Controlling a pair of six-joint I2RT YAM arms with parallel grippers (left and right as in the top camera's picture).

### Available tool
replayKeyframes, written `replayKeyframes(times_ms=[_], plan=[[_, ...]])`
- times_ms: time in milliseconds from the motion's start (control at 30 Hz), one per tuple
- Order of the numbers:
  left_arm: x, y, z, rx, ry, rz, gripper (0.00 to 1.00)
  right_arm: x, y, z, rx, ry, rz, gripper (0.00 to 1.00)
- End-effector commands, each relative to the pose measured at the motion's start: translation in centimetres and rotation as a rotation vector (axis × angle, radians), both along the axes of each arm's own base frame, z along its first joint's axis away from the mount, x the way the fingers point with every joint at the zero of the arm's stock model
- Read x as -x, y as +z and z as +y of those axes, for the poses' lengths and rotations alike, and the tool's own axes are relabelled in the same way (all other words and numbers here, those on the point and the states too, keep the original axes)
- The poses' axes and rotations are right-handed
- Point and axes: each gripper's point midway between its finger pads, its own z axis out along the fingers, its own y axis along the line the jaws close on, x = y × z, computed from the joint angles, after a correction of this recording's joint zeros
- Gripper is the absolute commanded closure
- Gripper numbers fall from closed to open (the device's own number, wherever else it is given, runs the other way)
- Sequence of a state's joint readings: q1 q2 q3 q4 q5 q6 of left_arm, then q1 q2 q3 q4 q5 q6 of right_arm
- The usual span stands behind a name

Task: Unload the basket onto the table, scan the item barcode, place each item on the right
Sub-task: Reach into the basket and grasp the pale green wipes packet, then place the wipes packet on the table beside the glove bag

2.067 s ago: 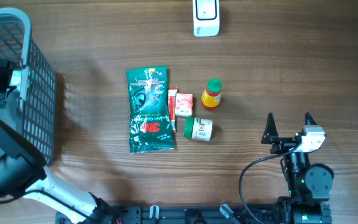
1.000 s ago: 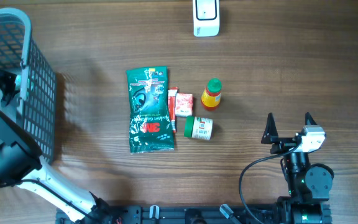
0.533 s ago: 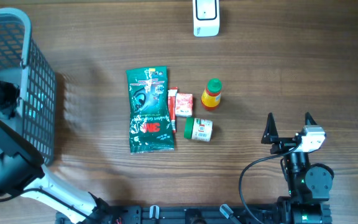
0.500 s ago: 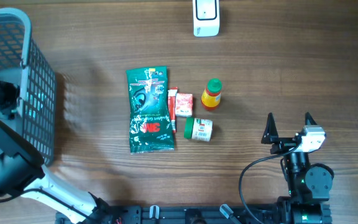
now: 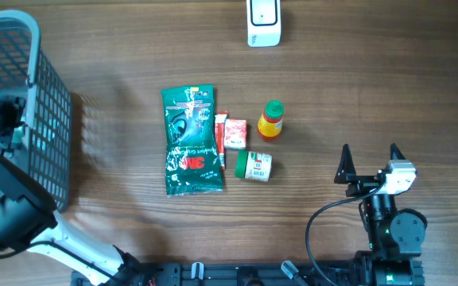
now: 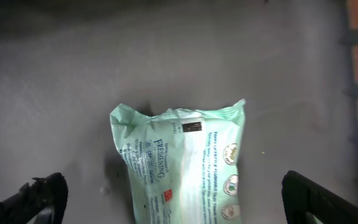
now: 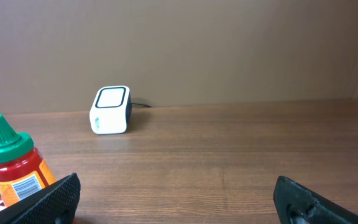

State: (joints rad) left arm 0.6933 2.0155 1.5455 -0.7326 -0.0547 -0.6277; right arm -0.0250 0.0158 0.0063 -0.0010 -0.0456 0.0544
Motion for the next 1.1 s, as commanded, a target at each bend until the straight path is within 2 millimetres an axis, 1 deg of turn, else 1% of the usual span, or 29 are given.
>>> replayKeyframes(times_ms=[0, 33, 67, 100, 200, 300, 333, 367, 433, 467, 533, 633, 667, 700, 767, 800, 833, 867, 900, 933, 1000, 1033, 1067], plan=[[0.7, -3.7, -0.4, 0.059, 0.012, 0.063, 0.25, 0.0, 0.0, 0.3, 0.009, 0.017, -0.003, 0.0], [0.8, -4.2, -0.5, 0.069, 0.009, 0.07, 0.35, 0.0, 0.0, 0.3, 0.009, 0.017, -0.003, 0.0], [0.8, -4.5, -0.6, 0.076, 0.006, 0.074, 0.4, 0.0, 0.0, 0.3, 0.009, 0.017, -0.003, 0.0], [0.8, -4.8, -0.6, 0.079, 0.006, 0.078, 0.53, 0.0, 0.0, 0.3, 0.009, 0.017, -0.003, 0.0], [0.7, -4.8, -0.5, 0.068, -0.02, 0.08, 0.69, 0.0, 0.0, 0.3, 0.009, 0.017, -0.003, 0.0], [0.8, -4.5, -0.2, 0.051, -0.066, 0.091, 0.81, 0.0, 0.0, 0.3, 0.009, 0.017, -0.003, 0.0], [1.0, -4.3, -0.1, 0.046, -0.075, 0.093, 0.88, 0.0, 0.0, 0.3, 0.009, 0.017, -0.003, 0.0], [1.1, -3.9, 0.0, 0.04, -0.083, 0.092, 0.92, 0.0, 0.0, 0.3, 0.009, 0.017, -0.003, 0.0], [1.4, -2.5, 0.4, 0.023, -0.071, 0.079, 0.94, 0.0, 0.0, 0.3, 0.009, 0.017, -0.003, 0.0], [1.6, -1.1, 0.8, 0.008, -0.062, 0.062, 0.96, 0.0, 0.0, 0.3, 0.009, 0.017, -0.003, 0.0], [1.9, 1.6, 1.6, -0.025, -0.044, 0.027, 0.96, 0.0, 0.0, 0.3, 0.009, 0.017, -0.003, 0.0], [2.8, 8.4, 2.8, -0.106, -0.003, -0.061, 0.95, 0.0, 0.0, 0.3, 0.009, 0.017, -0.003, 0.0], [3.0, 10.3, 2.9, -0.128, 0.002, -0.091, 0.94, 0.0, 0.0, 0.3, 0.009, 0.017, -0.003, 0.0], [3.1, 13.6, 2.9, -0.165, 0.003, -0.152, 0.93, 0.0, 0.0, 0.3, 0.009, 0.017, -0.003, 0.0], [3.4, 19.0, 2.1, -0.21, 0.004, -0.273, 0.91, 0.0, 0.0, 0.3, 0.009, 0.017, -0.003, 0.0], [3.5, 21.7, 1.3, -0.222, 0.012, -0.349, 0.91, 0.0, 0.0, 0.3, 0.009, 0.017, -0.003, 0.0], [3.6, 23.8, 0.4, -0.226, 0.016, -0.411, 0.91, 0.0, 0.0, 0.3, 0.009, 0.017, -0.003, 0.0], [3.8, 26.7, -1.2, -0.223, 0.012, -0.508, 0.91, 0.0, 0.0, 0.3, 0.009, 0.017, -0.003, 0.0], [3.9, 28.9, -2.8, -0.212, -0.006, -0.585, 0.91, 0.0, 0.0, 0.3, 0.009, 0.017, -0.003, 0.0], [3.9, 30.4, -4.2, -0.201, -0.026, -0.637, 0.9, 0.0, 0.0, 0.3, 0.009, 0.017, -0.003, 0.0], [4.0, 33.9, -8.3, -0.172, -0.117, -0.754, 0.91, 0.0, 0.0, 0.3, 0.009, 0.017, -0.003, 0.0], [3.9, 35.2, -10.4, -0.159, -0.167, -0.798, 0.91, 0.0, 0.0, 0.3, 0.009, 0.017, -0.003, 0.0], [3.6, 37.0, -14.2, -0.143, -0.268, -0.851, 0.91, 0.0, 0.0, 0.3, 0.009, 0.017, -0.003, 0.0]])
